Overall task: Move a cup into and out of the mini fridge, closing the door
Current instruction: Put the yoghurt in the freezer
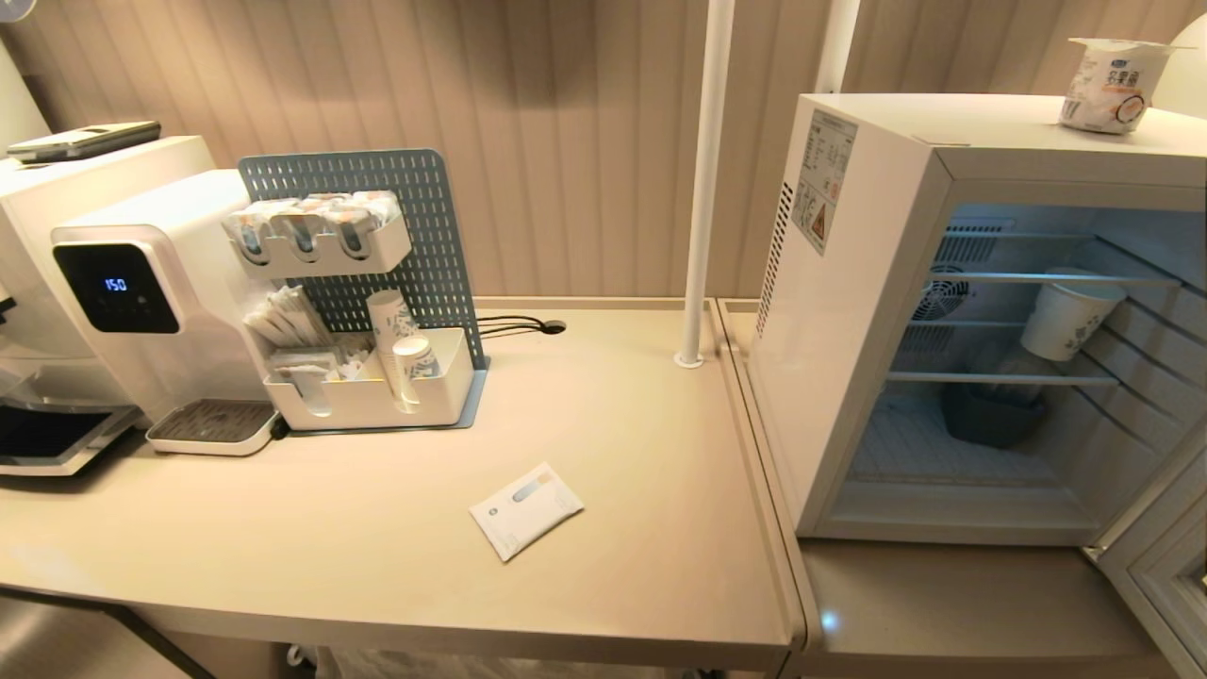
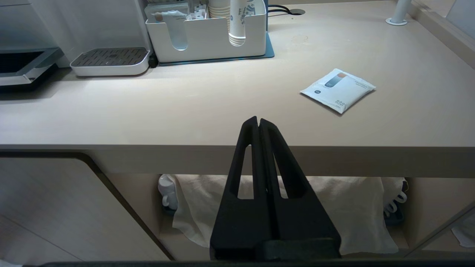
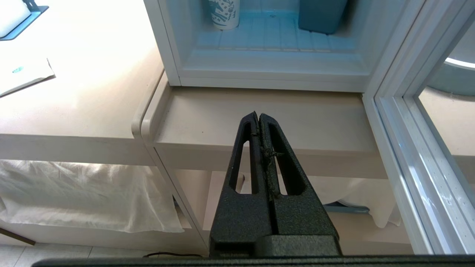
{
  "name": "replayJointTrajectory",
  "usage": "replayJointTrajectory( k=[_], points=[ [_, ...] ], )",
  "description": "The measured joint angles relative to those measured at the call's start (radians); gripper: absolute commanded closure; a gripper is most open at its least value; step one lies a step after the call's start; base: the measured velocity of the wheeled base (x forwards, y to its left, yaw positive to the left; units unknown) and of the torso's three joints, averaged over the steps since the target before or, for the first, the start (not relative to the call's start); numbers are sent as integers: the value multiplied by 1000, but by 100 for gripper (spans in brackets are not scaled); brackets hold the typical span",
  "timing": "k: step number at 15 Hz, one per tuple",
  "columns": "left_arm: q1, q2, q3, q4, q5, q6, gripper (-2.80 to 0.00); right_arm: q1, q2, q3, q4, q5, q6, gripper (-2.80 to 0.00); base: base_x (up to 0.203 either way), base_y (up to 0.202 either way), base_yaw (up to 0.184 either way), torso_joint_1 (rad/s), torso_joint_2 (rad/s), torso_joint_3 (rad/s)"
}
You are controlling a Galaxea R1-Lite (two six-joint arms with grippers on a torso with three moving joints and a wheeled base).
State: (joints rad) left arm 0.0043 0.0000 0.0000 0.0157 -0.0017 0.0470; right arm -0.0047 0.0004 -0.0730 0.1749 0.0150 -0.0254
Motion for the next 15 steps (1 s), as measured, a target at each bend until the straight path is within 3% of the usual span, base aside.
replayJointTrajectory(
  k=[15],
  points=[
    [0, 0, 0, 3, -1, -6, 0, -1, 0, -11, -22, -3, 20, 0, 0, 0, 0, 1, 0, -15]
  ],
)
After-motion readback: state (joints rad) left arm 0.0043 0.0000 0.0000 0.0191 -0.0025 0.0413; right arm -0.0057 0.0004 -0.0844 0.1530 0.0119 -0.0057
